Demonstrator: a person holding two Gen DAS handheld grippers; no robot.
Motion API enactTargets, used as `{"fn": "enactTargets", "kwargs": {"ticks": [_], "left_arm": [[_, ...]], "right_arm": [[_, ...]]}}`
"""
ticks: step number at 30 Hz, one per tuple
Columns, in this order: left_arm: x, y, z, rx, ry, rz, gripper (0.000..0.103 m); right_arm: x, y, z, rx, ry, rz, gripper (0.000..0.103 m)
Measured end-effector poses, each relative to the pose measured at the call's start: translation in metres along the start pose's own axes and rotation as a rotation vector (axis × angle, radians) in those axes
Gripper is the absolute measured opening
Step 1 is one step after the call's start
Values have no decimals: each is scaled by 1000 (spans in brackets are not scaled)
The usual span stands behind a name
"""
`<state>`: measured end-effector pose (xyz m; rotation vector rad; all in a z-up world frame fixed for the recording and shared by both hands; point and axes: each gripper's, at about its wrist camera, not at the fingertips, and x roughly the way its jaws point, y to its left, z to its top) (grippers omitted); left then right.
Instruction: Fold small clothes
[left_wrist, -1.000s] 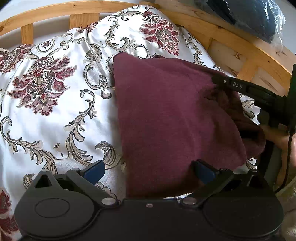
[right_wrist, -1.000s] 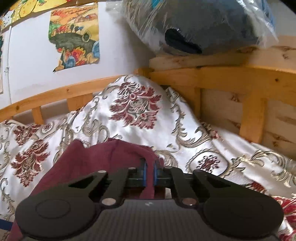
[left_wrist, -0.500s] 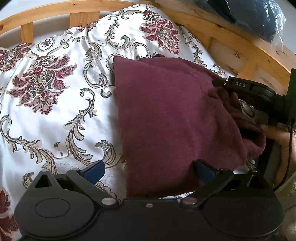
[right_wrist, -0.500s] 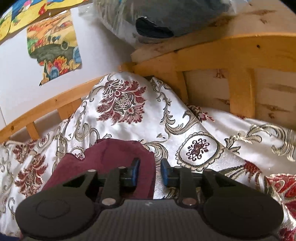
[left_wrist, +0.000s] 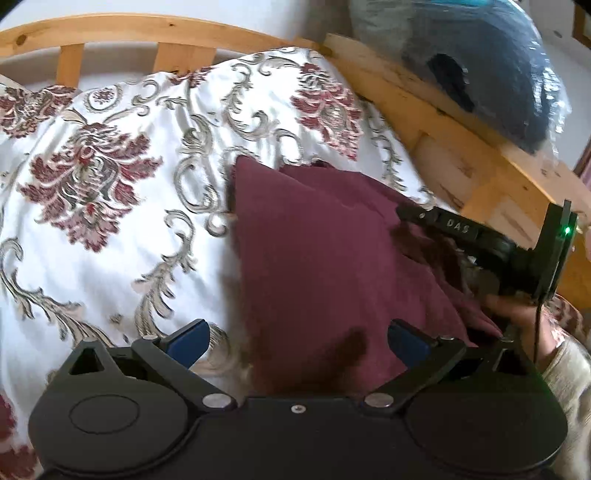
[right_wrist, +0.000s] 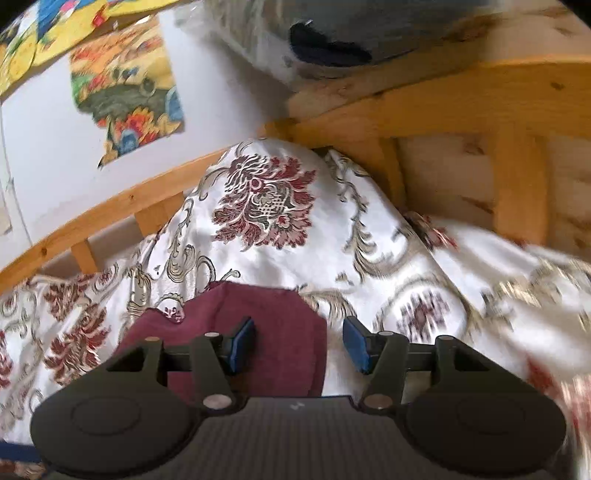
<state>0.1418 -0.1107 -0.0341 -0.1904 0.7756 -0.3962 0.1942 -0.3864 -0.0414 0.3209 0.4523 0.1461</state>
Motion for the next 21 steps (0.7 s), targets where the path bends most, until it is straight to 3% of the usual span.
{"fn": "enactTargets", "kwargs": {"ticks": [3,7,12,16,21], "left_arm": [[2,5,11,11,3,21,102],[5,13,17,14,6,38,102],[12,20,19,-37,17,26,102],[18,19,19,-38,29,15,102],[26,18,17,-32,55,6,102]], "right_arm": [[14,7,12,-79,14,50,51],[25,25,10,-204,43,78,15],[16,35,7,-214,-49,17,11],[26,28,0,-183,-19,-46,11],[31,19,0,-120,17,-40,12]]}}
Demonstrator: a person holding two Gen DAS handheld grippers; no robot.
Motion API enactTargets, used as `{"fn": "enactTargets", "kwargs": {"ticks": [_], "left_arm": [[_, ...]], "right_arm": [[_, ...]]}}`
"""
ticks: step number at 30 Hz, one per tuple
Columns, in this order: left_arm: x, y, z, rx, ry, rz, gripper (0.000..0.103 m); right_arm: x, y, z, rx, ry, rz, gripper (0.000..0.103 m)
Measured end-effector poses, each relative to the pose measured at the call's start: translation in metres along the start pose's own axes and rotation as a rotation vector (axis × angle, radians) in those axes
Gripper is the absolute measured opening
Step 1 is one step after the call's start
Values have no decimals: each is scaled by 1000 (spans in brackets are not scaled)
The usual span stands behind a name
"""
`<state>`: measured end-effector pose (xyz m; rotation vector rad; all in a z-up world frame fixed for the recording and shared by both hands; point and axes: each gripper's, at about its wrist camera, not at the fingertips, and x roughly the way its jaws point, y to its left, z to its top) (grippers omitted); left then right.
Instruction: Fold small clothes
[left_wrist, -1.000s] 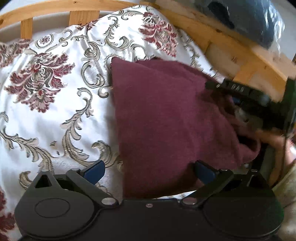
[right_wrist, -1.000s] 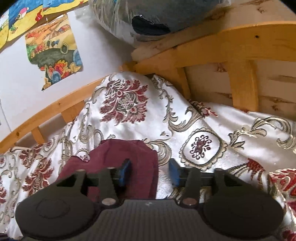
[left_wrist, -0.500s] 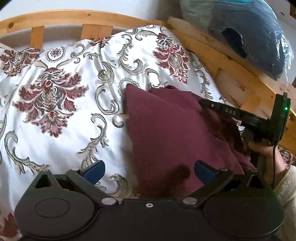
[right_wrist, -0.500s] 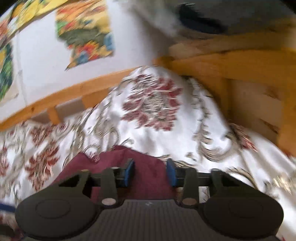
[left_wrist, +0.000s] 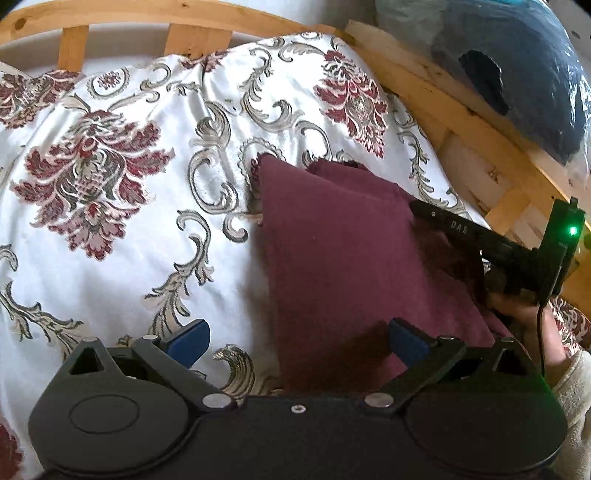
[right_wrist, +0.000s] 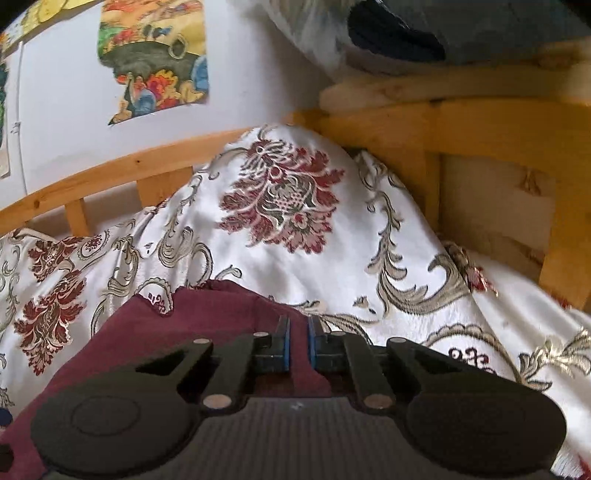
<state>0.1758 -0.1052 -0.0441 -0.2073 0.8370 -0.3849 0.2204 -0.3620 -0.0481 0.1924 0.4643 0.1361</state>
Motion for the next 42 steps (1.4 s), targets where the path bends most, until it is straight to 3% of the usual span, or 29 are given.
{"fn": "enactTargets", "kwargs": {"ticks": [3,5,11,16,21,26,35,42], "left_arm": [[3,1,-2,-12,18,-10,102],[6,4,-4,-30,39,-30,102],[24,19,-7,-155,138,-117,102],[29,24,-11,-201,153,-133,102],[29,22,-11,-185,154,-124,102],[29,20,-10,-156,154,-96,103],[29,20,-8,-149,160,-88,103],[29,19,-8,-148,161,-86,103]], "right_arm": [[1,-11,1,73,12,36,23],[-2,-20,1,130,-4,84,47],[0,-26,5,178,21,135,80],[7,-30,6,211,91,164,91],[9,-27,4,206,125,149,90],[6,-28,0,217,135,125,63],[4,-33,-3,272,121,146,42],[4,-32,-4,278,119,150,39]]}}
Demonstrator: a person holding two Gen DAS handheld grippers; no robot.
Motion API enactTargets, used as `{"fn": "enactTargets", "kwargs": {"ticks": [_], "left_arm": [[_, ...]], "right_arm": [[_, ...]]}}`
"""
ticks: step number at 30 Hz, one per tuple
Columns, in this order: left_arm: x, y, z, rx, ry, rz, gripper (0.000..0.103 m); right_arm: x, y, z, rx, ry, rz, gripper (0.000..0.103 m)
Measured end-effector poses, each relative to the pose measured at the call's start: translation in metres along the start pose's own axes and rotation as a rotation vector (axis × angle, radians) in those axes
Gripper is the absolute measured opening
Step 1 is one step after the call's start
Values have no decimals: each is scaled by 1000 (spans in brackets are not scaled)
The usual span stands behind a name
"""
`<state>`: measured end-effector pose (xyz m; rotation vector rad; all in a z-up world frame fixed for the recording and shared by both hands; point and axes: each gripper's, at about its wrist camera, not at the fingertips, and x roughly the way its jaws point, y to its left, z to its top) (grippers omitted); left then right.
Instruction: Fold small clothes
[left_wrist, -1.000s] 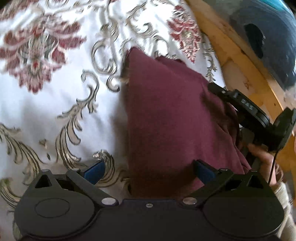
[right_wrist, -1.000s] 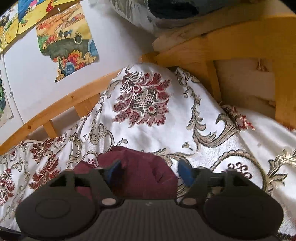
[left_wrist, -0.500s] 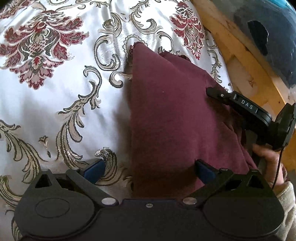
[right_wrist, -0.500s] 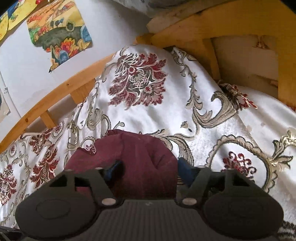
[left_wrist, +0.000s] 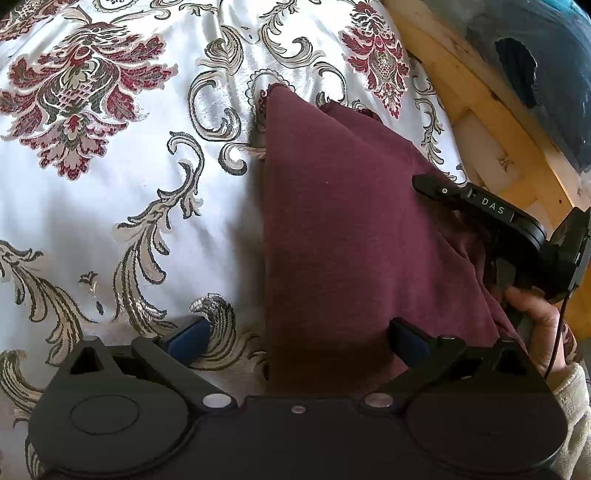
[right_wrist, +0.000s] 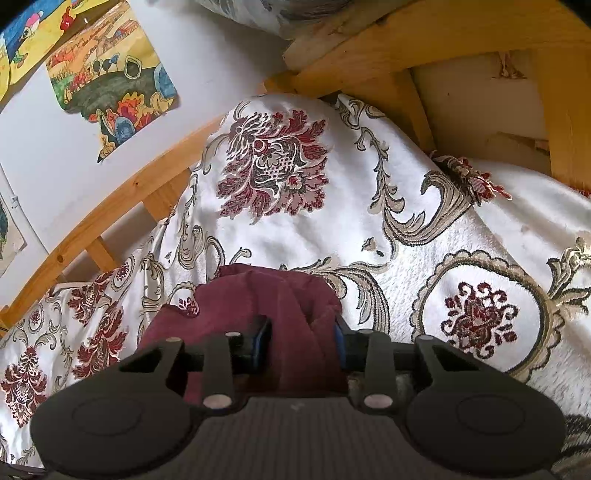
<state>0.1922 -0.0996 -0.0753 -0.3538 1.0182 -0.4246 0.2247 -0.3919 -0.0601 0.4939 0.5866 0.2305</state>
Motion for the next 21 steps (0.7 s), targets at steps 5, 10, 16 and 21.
{"fn": "enactTargets", "kwargs": {"ticks": [5,10,16,21], "left_arm": [[0,-1,1,0,2,1,103],[-9,0,6,-11,-57,-20,102],[-11,2,21,-19,-78,-46,95],[0,10,23,-71,-22,-74,90]], "right_arm": [[0,-1,0,9,1,4,41],[-1,-4,0,55,-12,38,51],[6,-6,5,85,-27,91,72],[9,1,3,43,-24,47,64]]}}
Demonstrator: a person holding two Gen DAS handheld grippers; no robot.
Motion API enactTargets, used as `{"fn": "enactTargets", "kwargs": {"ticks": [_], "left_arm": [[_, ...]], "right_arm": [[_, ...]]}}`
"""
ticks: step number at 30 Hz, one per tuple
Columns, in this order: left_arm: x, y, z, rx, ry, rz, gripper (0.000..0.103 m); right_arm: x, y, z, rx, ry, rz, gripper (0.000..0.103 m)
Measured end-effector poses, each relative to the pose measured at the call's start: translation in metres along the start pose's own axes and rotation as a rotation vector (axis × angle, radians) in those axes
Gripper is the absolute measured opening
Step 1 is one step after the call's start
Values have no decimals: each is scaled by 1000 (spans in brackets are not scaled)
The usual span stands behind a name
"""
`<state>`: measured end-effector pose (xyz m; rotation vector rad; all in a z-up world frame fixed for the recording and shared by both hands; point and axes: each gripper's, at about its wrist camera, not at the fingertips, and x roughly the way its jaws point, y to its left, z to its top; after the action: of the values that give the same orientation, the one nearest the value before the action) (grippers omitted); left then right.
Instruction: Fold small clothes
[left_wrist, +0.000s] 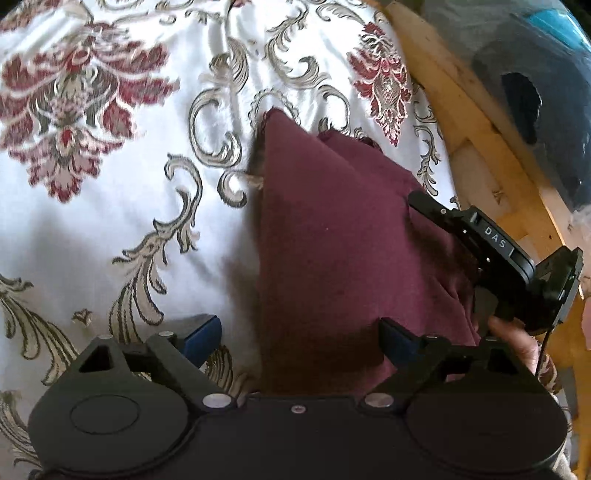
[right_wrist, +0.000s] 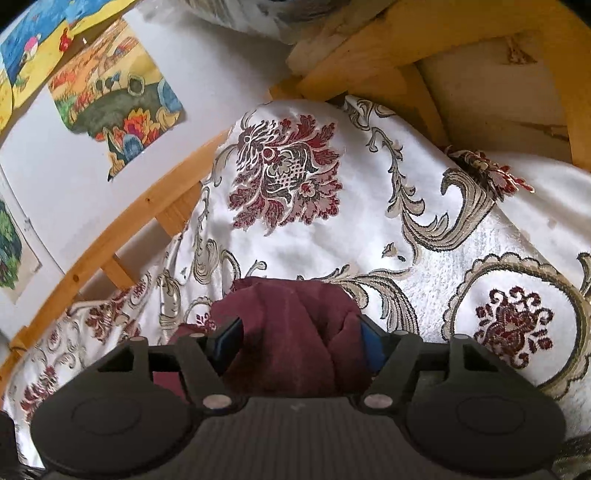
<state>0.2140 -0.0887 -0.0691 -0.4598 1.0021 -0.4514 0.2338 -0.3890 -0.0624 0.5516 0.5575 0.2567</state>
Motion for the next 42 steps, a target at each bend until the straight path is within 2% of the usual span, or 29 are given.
{"fn": "enactTargets", "kwargs": {"ticks": [4,7,9,14,17,20,23,35,42], "left_arm": [[6,1,0,-9,28,-34,76],[11,-5,1,4,41,-42,66],[12,-11,2,25,41,-18,64],[9,-25,2,79,32,30,46],[4,-40,2,151,23,68,40],[-2,-55,1,247,14,104,38],[-7,-64,0,296,11,130,38],[-33,-63,6,362,-26,202,37],[-60,-39,30,379,-105,260,37]], "right_arm": [[-2,-6,-2,43,-2,-2,37],[-4,-7,-3,55,-2,5,34],[-4,-6,-3,43,-3,-1,33],[-6,-2,-5,27,-10,-6,26],[-10,2,-6,1,-29,3,22],[-13,7,-6,-26,-50,-5,21],[-17,12,-6,-45,-74,2,21],[-25,59,-9,-157,-151,51,21],[3,106,8,-221,-171,115,21]]}}
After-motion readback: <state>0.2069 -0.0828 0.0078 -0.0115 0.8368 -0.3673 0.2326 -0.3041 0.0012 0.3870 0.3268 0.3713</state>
